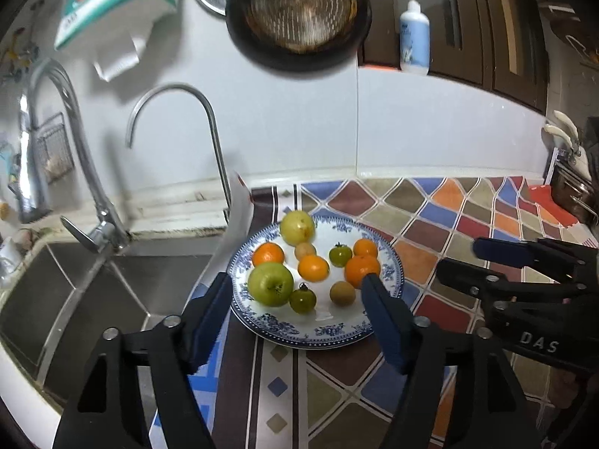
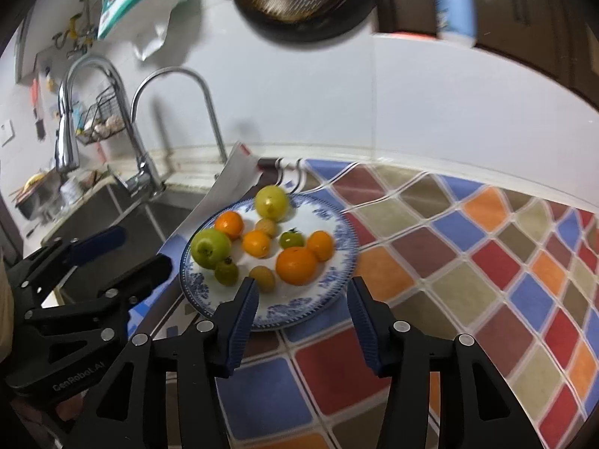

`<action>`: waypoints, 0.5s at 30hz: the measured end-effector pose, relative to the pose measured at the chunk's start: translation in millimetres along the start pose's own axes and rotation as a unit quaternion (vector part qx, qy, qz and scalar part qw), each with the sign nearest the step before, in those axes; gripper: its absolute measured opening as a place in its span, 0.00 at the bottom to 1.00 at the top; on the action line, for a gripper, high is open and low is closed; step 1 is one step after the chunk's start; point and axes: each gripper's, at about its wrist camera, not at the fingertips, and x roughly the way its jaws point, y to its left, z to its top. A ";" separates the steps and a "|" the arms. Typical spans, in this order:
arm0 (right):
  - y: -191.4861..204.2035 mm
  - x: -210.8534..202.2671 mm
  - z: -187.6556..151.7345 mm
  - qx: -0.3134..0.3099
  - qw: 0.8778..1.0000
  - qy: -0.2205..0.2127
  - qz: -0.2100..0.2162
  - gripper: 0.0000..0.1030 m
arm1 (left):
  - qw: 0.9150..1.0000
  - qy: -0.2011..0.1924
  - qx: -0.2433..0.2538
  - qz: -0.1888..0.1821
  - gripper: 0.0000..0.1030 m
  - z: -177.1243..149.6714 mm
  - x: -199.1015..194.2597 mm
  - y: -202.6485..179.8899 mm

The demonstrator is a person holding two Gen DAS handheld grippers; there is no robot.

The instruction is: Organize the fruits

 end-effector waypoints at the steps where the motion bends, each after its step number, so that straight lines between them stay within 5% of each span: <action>1: -1.8 -8.3 -1.6 0.003 1.000 -0.007 -0.007 0.54 | 1.000 -0.006 -0.002 0.002 0.74 0.6 -7.7 -1.6; 10: -8.2 -72.5 -19.7 0.008 0.997 -0.054 -0.049 0.74 | 0.999 -0.035 -0.006 0.010 0.89 -1.8 -52.0 -21.1; 15: -17.7 -102.7 -34.9 0.023 0.996 -0.063 -0.057 0.75 | 0.999 -0.050 -0.009 0.013 0.94 -8.8 -81.8 -35.4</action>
